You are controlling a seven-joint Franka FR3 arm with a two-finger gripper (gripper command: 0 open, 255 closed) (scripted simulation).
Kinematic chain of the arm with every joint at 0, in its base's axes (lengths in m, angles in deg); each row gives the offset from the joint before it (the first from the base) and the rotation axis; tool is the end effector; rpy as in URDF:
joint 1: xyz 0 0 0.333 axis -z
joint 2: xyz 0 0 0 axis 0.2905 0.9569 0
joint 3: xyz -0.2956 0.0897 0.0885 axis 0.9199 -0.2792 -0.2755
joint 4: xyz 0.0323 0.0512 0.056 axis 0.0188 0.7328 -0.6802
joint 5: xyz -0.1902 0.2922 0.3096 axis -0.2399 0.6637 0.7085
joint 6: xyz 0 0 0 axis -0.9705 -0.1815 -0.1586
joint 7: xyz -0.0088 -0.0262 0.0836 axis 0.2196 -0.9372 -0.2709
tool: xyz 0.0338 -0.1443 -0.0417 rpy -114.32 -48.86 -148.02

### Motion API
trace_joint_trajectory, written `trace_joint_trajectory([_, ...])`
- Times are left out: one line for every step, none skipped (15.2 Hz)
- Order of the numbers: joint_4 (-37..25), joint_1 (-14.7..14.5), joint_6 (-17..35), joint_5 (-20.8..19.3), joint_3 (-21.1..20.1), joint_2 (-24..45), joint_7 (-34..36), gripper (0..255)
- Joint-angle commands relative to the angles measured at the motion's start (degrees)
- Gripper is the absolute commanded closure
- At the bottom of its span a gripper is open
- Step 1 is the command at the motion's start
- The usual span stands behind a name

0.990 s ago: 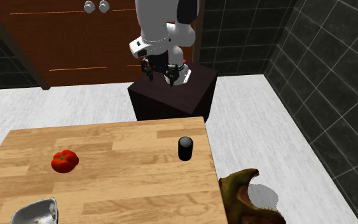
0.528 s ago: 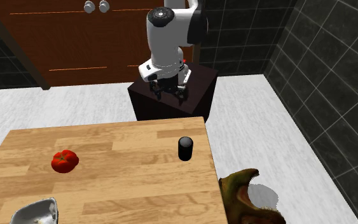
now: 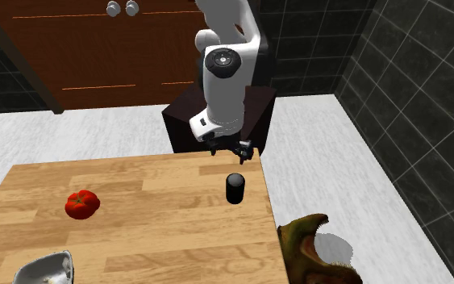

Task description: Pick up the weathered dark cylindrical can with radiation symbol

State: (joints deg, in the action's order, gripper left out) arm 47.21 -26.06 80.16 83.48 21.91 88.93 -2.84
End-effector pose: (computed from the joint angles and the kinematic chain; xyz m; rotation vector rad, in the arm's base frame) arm 0.5903 0.3510 0.3537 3.1322 0.1946 -0.1197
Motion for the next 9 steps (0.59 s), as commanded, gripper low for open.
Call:
trace_joint_trajectory([-5.5,-2.0,-0.4,-2.1,-0.1,5.5,2.4,0])
trace_joint_trajectory([-8.1,-2.9,-0.8,-2.9,0.0,8.0,3.2,0])
trace_joint_trajectory([-11.0,-3.9,-1.3,-3.7,0.1,10.4,3.9,0])
trace_joint_trajectory([-11.8,-4.2,-1.4,-3.9,0.2,11.2,4.1,0])
trace_joint_trajectory([-11.3,-4.2,-0.7,-4.0,0.3,11.4,4.2,0])
trace_joint_trajectory([-10.9,-4.3,-0.1,-4.1,0.4,11.6,4.2,0])
trace_joint_trajectory([-10.4,-4.3,0.6,-4.2,0.4,11.8,4.3,0])
trace_joint_trajectory([-10.0,-4.3,1.2,-4.3,0.5,12.1,4.3,0])
trace_joint_trajectory([-9.6,-4.3,1.9,-4.4,0.5,12.3,4.4,0])
